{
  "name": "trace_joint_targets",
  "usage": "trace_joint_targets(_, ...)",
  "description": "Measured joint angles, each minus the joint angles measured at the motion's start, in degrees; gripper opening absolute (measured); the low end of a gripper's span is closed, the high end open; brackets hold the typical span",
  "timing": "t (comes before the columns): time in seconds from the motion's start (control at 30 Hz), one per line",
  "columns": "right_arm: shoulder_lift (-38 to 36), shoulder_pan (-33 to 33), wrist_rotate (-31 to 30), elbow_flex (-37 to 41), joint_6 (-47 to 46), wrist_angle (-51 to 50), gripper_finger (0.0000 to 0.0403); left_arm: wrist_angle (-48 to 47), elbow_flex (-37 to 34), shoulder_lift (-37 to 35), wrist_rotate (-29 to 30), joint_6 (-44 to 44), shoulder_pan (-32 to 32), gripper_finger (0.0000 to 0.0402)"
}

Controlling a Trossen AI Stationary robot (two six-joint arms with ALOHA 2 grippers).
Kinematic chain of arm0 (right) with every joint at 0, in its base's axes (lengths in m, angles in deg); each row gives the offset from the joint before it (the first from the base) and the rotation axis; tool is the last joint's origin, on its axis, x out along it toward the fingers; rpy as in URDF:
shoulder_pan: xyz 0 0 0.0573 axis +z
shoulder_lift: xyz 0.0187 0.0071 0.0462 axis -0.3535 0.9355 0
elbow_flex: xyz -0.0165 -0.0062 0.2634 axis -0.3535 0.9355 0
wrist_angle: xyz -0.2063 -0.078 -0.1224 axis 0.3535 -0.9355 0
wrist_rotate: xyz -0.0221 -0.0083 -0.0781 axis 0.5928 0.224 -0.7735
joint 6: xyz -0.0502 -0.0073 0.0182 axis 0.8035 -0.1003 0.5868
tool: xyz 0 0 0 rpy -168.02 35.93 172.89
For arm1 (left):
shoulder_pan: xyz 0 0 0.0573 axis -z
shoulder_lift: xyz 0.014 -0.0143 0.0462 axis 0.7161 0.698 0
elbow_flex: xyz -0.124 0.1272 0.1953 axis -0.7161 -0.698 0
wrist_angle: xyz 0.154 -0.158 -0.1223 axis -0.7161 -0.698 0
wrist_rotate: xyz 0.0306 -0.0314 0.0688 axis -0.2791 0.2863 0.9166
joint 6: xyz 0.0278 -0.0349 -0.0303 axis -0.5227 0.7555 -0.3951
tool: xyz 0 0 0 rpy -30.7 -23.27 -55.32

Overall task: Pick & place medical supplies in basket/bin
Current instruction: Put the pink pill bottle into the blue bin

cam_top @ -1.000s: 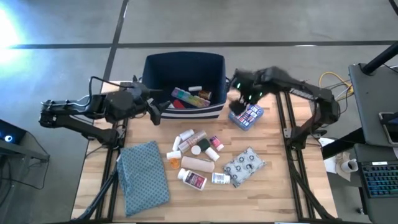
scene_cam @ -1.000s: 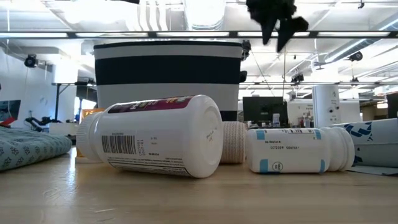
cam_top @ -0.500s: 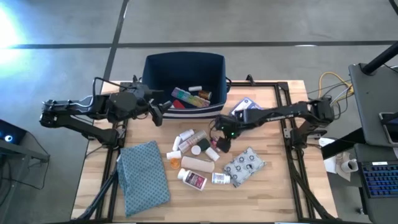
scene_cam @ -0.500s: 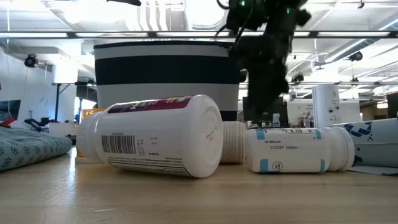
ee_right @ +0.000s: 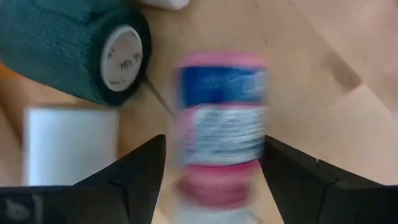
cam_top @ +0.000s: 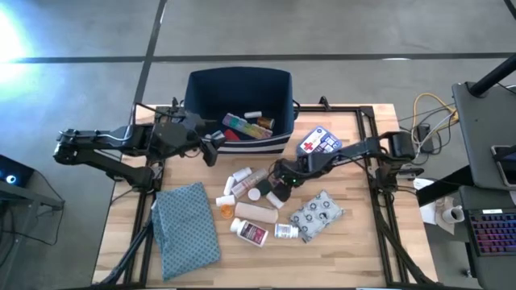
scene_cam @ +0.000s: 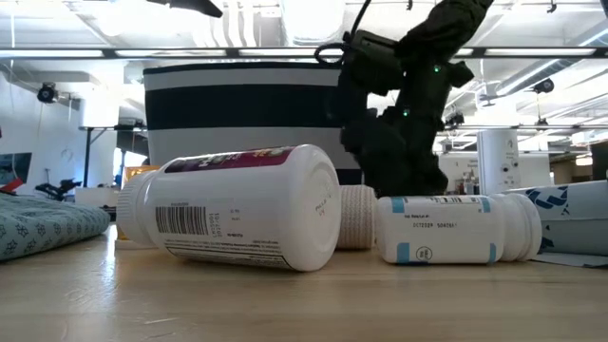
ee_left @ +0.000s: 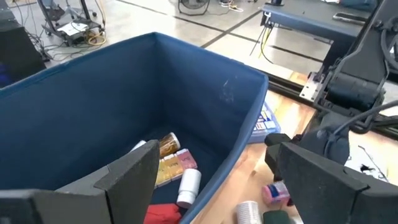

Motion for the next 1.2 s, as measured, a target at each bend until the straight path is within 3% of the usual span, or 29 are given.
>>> trace_joint_targets(0.13, 0.45, 0.02, -0.42, 0.20, -4.05, 0.15, 0.0222, -1.37, -0.10, -0.11, -0.02, 0.00, 0.00, 0.0304)
trace_joint_targets(0.33, -1.13, -0.06, 0.04, -0.47, -3.51, -2.38, 0.0149, -2.79, -0.12, -0.11, 0.00, 0.01, 0.00, 0.0304)
trace_joint_targets(0.5, -5.85, 0.14, 5.27, -2.95, -1.97, -5.31, 0.0149, -2.79, -0.12, -0.11, 0.00, 0.02, 0.00, 0.0304)
trace_joint_targets(0.67, -16.02, 0.30, 5.45, -7.24, -0.40, -7.53, 0.0149, -2.72, -0.12, -0.16, 0.03, 0.02, -0.11, 0.0304)
trace_joint_targets(0.8, -24.67, -0.34, -2.78, -12.26, -1.82, -7.43, 0.0151, -1.19, -0.12, -0.16, 0.59, -0.17, -0.11, 0.0304)
trace_joint_targets(0.93, -29.82, 0.02, -21.59, -18.08, 0.98, -2.52, 0.0183, -0.80, 1.22, -0.16, 0.63, -2.81, -0.11, 0.0304)
trace_joint_targets(1.0, -29.63, -0.86, -27.90, -20.16, 5.60, 0.48, 0.0195, -0.81, 2.04, -0.18, 0.71, -4.28, -0.13, 0.0304)
trace_joint_targets(1.07, -27.63, -3.83, -26.18, -22.33, 8.52, 2.72, 0.0201, -1.08, 2.96, -0.16, 0.72, -4.98, -0.13, 0.0304)
trace_joint_targets(1.2, -20.19, -10.45, -13.86, -28.08, 10.38, 2.12, 0.0205, -2.58, 5.29, -0.16, 0.73, -4.91, -0.15, 0.0304)
